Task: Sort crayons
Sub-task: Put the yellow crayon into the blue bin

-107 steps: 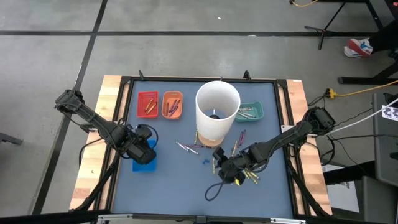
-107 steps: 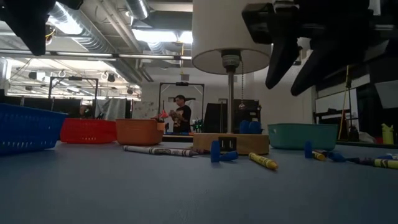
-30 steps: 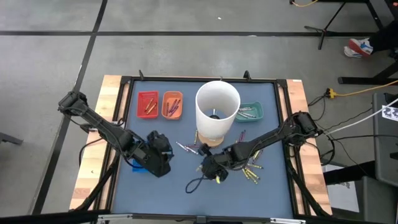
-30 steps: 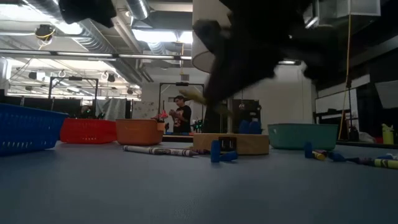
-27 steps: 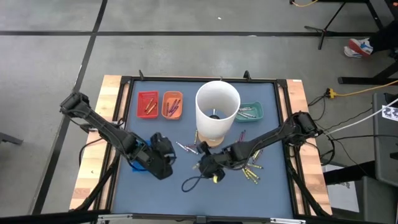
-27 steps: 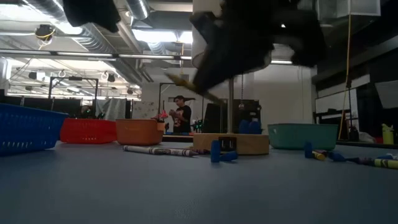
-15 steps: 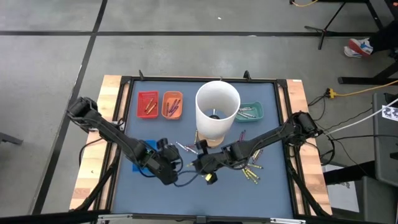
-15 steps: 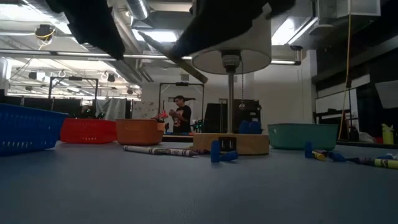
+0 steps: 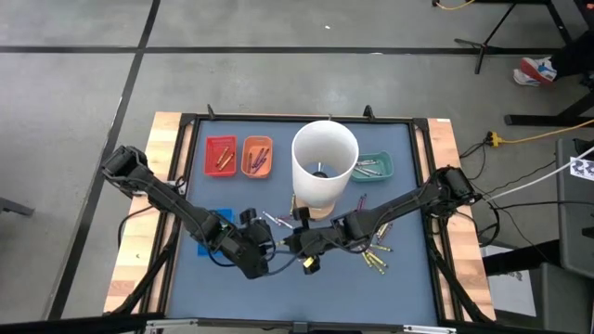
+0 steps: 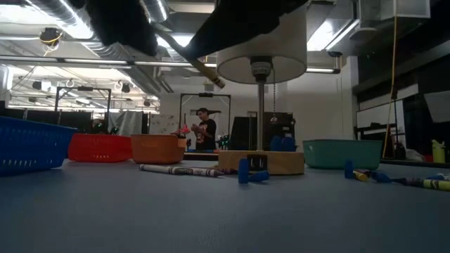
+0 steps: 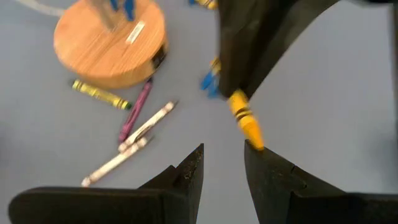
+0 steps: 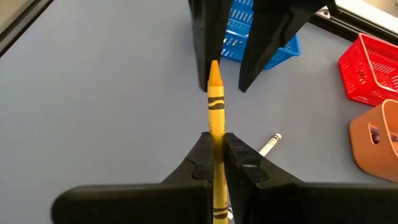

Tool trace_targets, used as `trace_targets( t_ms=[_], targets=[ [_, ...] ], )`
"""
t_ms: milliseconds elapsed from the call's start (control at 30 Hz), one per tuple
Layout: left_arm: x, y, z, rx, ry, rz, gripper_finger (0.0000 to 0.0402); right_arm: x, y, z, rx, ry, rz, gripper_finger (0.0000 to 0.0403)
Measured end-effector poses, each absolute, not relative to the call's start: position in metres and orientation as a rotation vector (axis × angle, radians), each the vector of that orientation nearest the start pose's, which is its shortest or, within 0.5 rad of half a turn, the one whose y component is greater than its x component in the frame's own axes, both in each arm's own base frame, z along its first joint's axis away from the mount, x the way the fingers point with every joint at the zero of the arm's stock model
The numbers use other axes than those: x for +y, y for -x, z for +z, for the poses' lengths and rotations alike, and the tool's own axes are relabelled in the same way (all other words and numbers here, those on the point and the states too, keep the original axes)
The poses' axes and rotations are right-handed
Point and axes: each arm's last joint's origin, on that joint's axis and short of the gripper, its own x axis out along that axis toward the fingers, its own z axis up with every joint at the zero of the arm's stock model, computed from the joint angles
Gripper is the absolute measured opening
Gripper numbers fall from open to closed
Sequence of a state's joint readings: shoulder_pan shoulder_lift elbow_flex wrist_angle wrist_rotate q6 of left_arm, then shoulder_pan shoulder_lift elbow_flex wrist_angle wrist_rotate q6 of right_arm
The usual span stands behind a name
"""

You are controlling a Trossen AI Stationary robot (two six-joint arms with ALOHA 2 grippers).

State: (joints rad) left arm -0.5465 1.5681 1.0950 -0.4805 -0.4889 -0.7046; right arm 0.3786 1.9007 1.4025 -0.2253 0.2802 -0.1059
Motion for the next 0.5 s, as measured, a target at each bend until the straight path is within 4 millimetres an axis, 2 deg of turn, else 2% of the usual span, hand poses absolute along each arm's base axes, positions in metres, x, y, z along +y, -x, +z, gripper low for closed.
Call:
trace_targets(
  t_ms=[200,500],
  targets=[
    [-0.1573,-0.2851,0.2386,0.724,0.162,0.177,0.0101,0.1478,-0.3942,0.2257,0.679,0.342,0.114,0.0017],
    [-0.1564,-0.2858,0.2387,0.722,0.163,0.180,0.0101,0.1479,-0.3942,0.2257,0.679,0.341,0.115,0.0017]
  ],
)
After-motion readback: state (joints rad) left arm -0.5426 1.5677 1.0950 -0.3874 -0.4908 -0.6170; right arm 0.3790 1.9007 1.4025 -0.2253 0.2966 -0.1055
